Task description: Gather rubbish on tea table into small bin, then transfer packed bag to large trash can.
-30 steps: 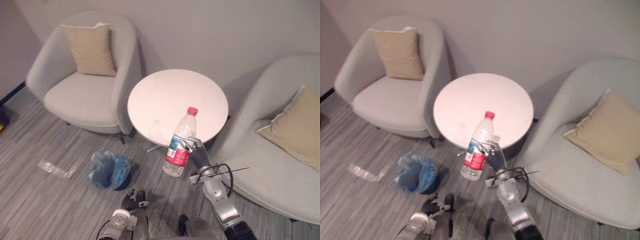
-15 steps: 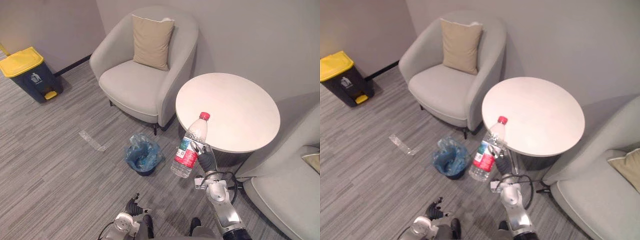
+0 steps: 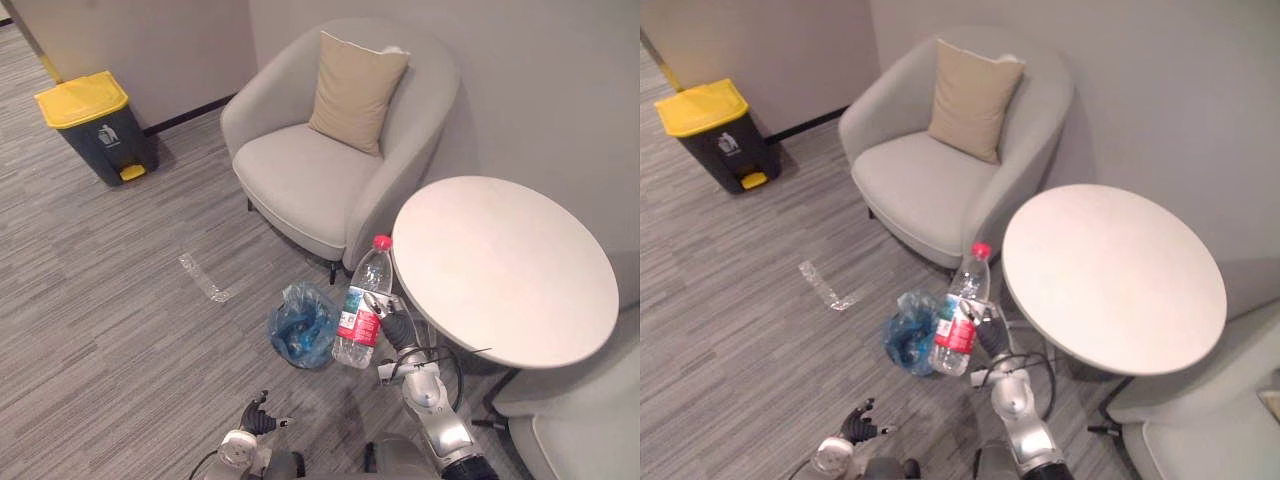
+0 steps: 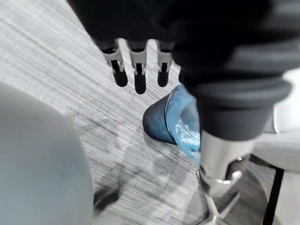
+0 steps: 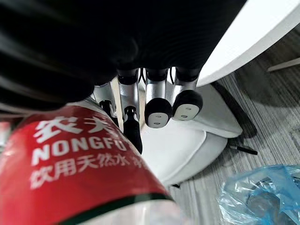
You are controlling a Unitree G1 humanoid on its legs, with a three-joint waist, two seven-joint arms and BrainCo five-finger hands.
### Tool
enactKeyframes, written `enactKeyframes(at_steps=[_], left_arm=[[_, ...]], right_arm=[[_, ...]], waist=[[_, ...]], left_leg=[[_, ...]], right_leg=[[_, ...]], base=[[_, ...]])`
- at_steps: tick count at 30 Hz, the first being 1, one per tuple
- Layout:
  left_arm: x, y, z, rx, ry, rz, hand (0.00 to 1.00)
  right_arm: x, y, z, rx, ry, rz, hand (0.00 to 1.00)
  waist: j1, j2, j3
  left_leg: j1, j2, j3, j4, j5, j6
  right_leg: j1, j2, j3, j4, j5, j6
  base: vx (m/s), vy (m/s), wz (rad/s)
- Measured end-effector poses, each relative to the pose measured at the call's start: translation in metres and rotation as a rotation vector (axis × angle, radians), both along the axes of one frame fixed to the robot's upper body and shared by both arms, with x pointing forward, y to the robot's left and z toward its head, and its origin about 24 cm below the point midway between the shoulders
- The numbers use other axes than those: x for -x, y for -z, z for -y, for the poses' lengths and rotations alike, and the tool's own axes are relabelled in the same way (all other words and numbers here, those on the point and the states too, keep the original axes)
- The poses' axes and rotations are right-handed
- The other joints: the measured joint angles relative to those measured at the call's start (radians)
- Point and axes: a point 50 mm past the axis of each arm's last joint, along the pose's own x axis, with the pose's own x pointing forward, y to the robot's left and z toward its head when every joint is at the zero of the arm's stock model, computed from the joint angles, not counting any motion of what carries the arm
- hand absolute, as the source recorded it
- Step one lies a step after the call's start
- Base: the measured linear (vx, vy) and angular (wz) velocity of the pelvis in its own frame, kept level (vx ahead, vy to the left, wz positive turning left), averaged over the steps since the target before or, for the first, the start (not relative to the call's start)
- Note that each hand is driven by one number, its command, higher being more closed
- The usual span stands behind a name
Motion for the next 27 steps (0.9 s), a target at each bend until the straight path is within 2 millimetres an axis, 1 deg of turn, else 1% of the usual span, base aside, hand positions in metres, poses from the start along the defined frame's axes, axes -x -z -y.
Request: enactKeyframes(at_steps=[1, 2, 3, 4, 5, 6, 7, 8, 9, 10, 11, 12, 13, 14, 15, 16, 17, 19, 21, 25, 26, 27], left_arm=[[0.0, 0.0, 0.003, 0.009, -0.002, 0.003, 0.0], [0.001, 0.0, 0.005, 0.012, -0.003, 0.002, 0.0], [0.002, 0.001, 0.005, 0.01, -0.006, 0.0, 0.0], [0.001, 0.0, 0.004, 0.006, 0.001, 0.002, 0.0], [-0.001, -0.001, 0.005, -0.002, 0.019, 0.014, 0.0], [-0.002, -0.002, 0.005, -0.004, 0.023, 0.019, 0.0], [-0.004, -0.003, 0.005, -0.006, 0.025, 0.028, 0.0], [-0.005, -0.003, 0.005, -0.007, 0.026, 0.034, 0.0], [-0.006, -0.004, 0.005, -0.006, 0.026, 0.038, 0.0], [-0.008, -0.005, 0.005, -0.005, 0.027, 0.043, 0.0], [-0.008, -0.005, 0.005, -0.004, 0.026, 0.046, 0.0], [-0.008, -0.005, 0.006, -0.003, 0.029, 0.046, 0.0], [-0.007, -0.005, 0.007, 0.0, 0.029, 0.044, 0.0], [-0.007, -0.005, 0.008, 0.002, 0.031, 0.045, 0.0], [-0.009, -0.006, 0.007, -0.005, 0.04, 0.05, 0.0], [-0.009, -0.006, 0.002, -0.022, 0.058, 0.049, 0.0], [-0.009, -0.006, 0.002, -0.027, 0.068, 0.049, 0.0], [-0.008, -0.005, 0.001, -0.032, 0.073, 0.046, 0.0], [-0.008, -0.006, -0.001, -0.038, 0.074, 0.046, 0.0], [-0.01, -0.007, -0.001, -0.04, 0.078, 0.054, 0.0], [-0.013, -0.008, -0.002, -0.042, 0.08, 0.062, 0.0], [-0.021, -0.011, -0.001, -0.044, 0.084, 0.081, 0.0]], right_arm=[[0.001, 0.001, 0.003, 0.01, 0.0, -0.006, 1.0], [0.003, 0.003, 0.005, 0.021, -0.005, -0.013, 1.0], [0.006, 0.005, 0.007, 0.021, -0.001, -0.024, 1.0], [0.007, 0.007, 0.008, 0.02, 0.007, -0.032, 1.0], [0.012, 0.01, 0.011, 0.025, 0.011, -0.042, 1.0], [0.012, 0.01, 0.011, 0.026, 0.01, -0.044, 1.0], [0.013, 0.01, 0.01, 0.027, 0.007, -0.046, 1.0], [0.013, 0.011, 0.009, 0.026, 0.002, -0.046, 1.0], [0.012, 0.01, 0.007, 0.016, 0.003, -0.042, 1.0], [0.012, 0.009, 0.006, 0.013, 0.002, -0.038, 1.0], [0.012, 0.009, 0.006, 0.014, 0.002, -0.038, 1.0], [0.011, 0.009, 0.007, 0.016, 0.003, -0.038, 1.0], [0.011, 0.009, 0.008, 0.019, 0.003, -0.037, 1.0], [0.011, 0.009, 0.008, 0.021, 0.004, -0.039, 1.0], [0.01, 0.009, 0.008, 0.019, 0.009, -0.037, 1.0], [0.01, 0.009, 0.006, 0.014, 0.004, -0.037, 1.0], [0.011, 0.009, 0.005, 0.013, 0.002, -0.038, 1.0], [0.009, 0.008, 0.001, 0.035, -0.021, -0.029, 1.0], [0.004, 0.01, -0.004, 0.058, -0.053, -0.035, 1.0], [0.003, 0.022, -0.008, 0.112, -0.088, -0.087, 1.0], [-0.002, 0.022, -0.008, 0.131, -0.095, -0.087, 1.0], [-0.01, 0.019, -0.009, 0.148, -0.104, -0.072, 1.0]], waist=[[0.009, 0.014, -0.003], [0.008, 0.027, -0.002], [0.003, 0.028, -0.001], [0.003, 0.025, 0.001], [0.0, 0.022, 0.003], [0.001, 0.021, 0.003], [0.006, 0.015, 0.008], [0.008, 0.014, 0.01], [0.008, 0.015, 0.011], [0.008, 0.009, 0.018], [0.009, 0.008, 0.018], [0.009, 0.014, 0.016], [0.007, 0.031, 0.008], [0.008, 0.025, 0.008], [0.008, 0.011, 0.012], [0.007, -0.006, 0.018], [0.007, -0.009, 0.017], [0.007, -0.009, 0.016], [0.009, -0.005, 0.017], [0.01, -0.001, 0.022], [0.009, 0.001, 0.032], [0.009, 0.004, 0.057]], left_leg=[[0.0, 0.007, 0.002, 0.0, 0.007, -0.012], [0.002, 0.013, 0.011, 0.0, 0.02, -0.035], [0.002, 0.016, 0.015, 0.02, 0.036, -0.063], [-0.005, 0.016, 0.019, 0.062, 0.045, -0.078], [-0.071, 0.024, 0.047, 0.248, 0.068, -0.097], [-0.091, 0.027, 0.056, 0.297, 0.08, -0.098], [-0.134, 0.038, 0.082, 0.395, 0.096, -0.093], [-0.155, 0.062, 0.112, 0.45, 0.088, -0.074], [-0.171, 0.103, 0.146, 0.432, 0.047, -0.06], [-0.172, 0.117, 0.151, 0.378, 0.042, -0.065], [-0.172, 0.126, 0.147, 0.302, 0.044, -0.066], [-0.17, 0.141, 0.141, 0.142, 0.101, -0.066], [-0.171, 0.151, 0.127, 0.055, 0.188, -0.09], [-0.16, 0.143, 0.103, 0.043, 0.178, -0.114], [-0.145, 0.122, 0.106, 0.006, 0.18, -0.111], [-0.133, 0.101, 0.119, -0.017, 0.188, -0.099], [-0.133, 0.09, 0.12, -0.02, 0.19, -0.097], [-0.117, 0.066, 0.135, -0.054, 0.201, -0.08], [-0.12, 0.055, 0.148, -0.075, 0.209, -0.069], [-0.154, 0.054, 0.152, -0.071, 0.21, -0.068], [-0.181, 0.054, 0.152, -0.06, 0.21, -0.068], [-0.214, 0.055, 0.153, -0.037, 0.211, -0.067]], right_leg=[[0.011, 0.001, -0.006, -0.015, 0.002, -0.005], [0.031, 0.002, -0.015, -0.036, 0.002, -0.005], [0.066, -0.001, -0.024, -0.066, 0.002, -0.006], [0.091, -0.003, -0.03, -0.084, 0.002, -0.006], [0.159, -0.005, -0.042, -0.136, -0.001, -0.01], [0.176, -0.006, -0.042, -0.151, -0.001, -0.01], [0.211, -0.01, -0.04, -0.181, 0.0, -0.012], [0.234, -0.011, -0.038, -0.197, 0.001, -0.013], [0.252, -0.014, -0.037, -0.196, 0.002, -0.013], [0.26, -0.022, -0.031, -0.198, 0.002, -0.013], [0.262, -0.029, -0.025, -0.196, 0.002, -0.012], [0.261, -0.035, -0.015, -0.192, 0.001, 0.0], [0.261, -0.027, -0.007, -0.194, -0.005, 0.021], [0.26, -0.028, 0.009, -0.198, -0.017, 0.042], [0.258, -0.045, 0.019, -0.206, -0.012, 0.057], [0.257, -0.068, 0.024, -0.208, -0.012, 0.068], [0.257, -0.078, 0.024, -0.21, -0.013, 0.073], [0.255, -0.102, 0.036, -0.212, -0.012, 0.092], [0.231, -0.111, 0.056, -0.211, -0.007, 0.101], [0.19, -0.113, 0.061, -0.195, -0.006, 0.103], [0.159, -0.112, 0.061, -0.178, -0.006, 0.103], [0.122, -0.11, 0.064, -0.152, -0.006, 0.103]], base=[[0.24, -0.054, 0.39], [0.32, -0.087, 0.35], [0.24, -0.086, 0.43], [0.29, -0.092, 0.53], [0.18, -0.041, 0.36], [0.19, -0.002, 0.24], [0.11, 0.038, -0.02], [0.12, 0.065, -0.09], [0.1, 0.081, -0.13], [0.09, 0.099, -0.16], [0.08, 0.151, -0.19], [0.06, 0.201, -0.17], [0.06, 0.211, -0.18], [0.06, 0.203, -0.07], [0.04, 0.193, -0.06], [0.02, 0.184, 0.04], [0.0, 0.168, 0.02], [-0.01, 0.124, -0.05], [-0.03, 0.066, -0.2], [-0.01, 0.014, -0.05], [-0.02, 0.005, -0.04], [-0.04, 0.009, -0.06]])
